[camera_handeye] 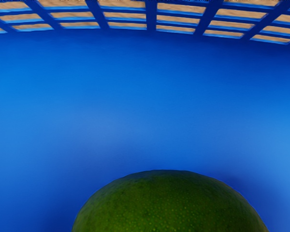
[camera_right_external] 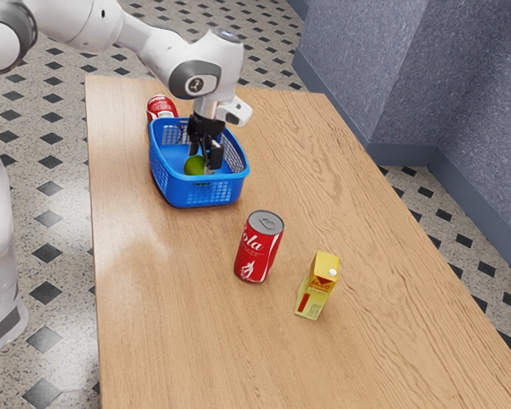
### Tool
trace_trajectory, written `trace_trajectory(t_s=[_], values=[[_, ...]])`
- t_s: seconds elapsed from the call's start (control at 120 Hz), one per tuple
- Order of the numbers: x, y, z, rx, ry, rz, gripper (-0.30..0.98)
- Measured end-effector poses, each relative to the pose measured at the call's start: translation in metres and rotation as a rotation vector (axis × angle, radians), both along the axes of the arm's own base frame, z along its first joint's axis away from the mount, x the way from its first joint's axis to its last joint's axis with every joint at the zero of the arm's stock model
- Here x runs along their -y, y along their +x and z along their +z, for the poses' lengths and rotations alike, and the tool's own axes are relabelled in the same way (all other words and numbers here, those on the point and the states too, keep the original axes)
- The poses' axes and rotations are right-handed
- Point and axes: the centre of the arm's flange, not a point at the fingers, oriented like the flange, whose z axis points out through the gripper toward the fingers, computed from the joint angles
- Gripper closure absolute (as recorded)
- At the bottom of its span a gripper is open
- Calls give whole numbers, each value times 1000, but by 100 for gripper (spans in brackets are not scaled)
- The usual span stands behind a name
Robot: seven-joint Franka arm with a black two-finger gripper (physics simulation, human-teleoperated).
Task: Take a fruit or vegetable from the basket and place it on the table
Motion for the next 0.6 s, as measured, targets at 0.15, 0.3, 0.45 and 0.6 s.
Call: trace_trajectory(t_s=[0.15,0.3,0.45,0.6], values=[[2,1,1,6,2,-5,0],[2,2,1,10,4,-7,0],[2,1,-1,9,3,-7,0],[2,0,-4,11,3,-6,0]])
